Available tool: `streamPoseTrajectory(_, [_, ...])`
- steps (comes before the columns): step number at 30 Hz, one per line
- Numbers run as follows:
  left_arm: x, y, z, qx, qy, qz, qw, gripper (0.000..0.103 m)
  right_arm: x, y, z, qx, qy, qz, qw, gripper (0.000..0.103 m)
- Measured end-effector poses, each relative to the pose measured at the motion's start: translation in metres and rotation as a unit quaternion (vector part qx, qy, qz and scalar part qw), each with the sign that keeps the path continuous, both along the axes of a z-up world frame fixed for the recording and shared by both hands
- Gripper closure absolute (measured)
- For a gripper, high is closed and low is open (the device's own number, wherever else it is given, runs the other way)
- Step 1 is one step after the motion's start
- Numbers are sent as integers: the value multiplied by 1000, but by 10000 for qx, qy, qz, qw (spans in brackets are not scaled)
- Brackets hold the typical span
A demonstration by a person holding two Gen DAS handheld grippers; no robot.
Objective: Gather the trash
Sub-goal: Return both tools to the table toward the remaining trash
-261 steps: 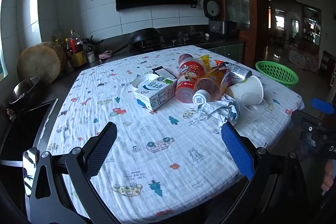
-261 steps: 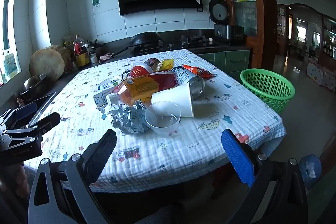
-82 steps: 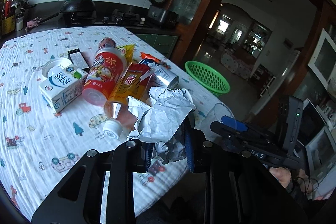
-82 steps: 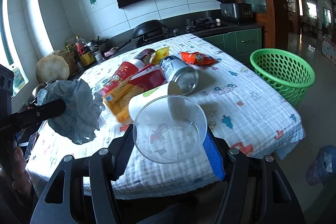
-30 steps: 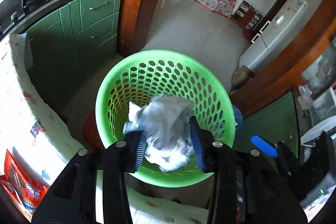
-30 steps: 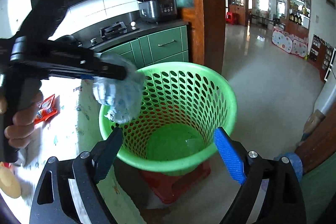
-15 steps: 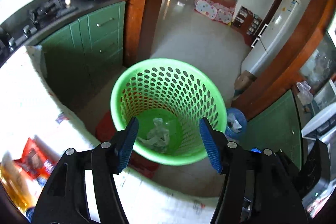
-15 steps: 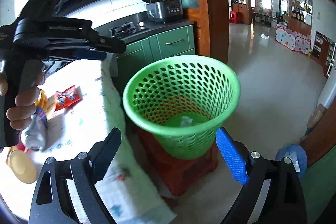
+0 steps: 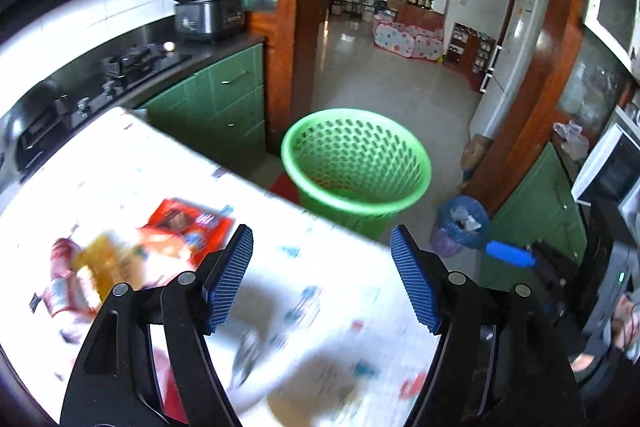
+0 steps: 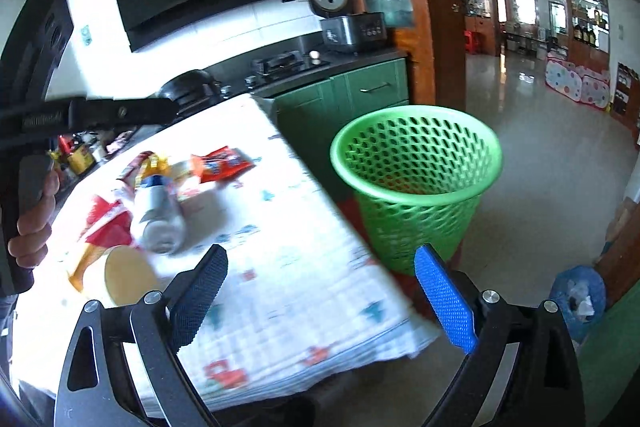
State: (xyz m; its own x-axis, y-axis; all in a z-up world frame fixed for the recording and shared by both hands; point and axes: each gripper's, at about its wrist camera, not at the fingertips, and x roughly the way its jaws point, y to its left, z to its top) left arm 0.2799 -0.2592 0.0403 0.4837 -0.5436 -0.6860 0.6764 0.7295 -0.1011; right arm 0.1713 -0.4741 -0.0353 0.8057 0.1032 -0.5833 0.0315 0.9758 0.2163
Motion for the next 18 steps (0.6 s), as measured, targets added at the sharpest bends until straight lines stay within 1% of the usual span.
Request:
streamPoseTrajectory(5, [-17,57,3,-65,-101,147,9998,32,-11,29,3,88,-80,160,9998,11])
streamPoseTrajectory(10, [-31,108,-2,-36,-202,338,9992,32,-21,54,4,111,-112,356,9992,11])
streamPoseTrajectory(14, [-38,147,-13,-40,-87,626,9980,32,-24,71,2,143,-84,537,9984,11])
streamPoseTrajectory(18, [-47,173,-27,-63,63,802,9967,32,-28,87,0,1,-98,687,9976,11])
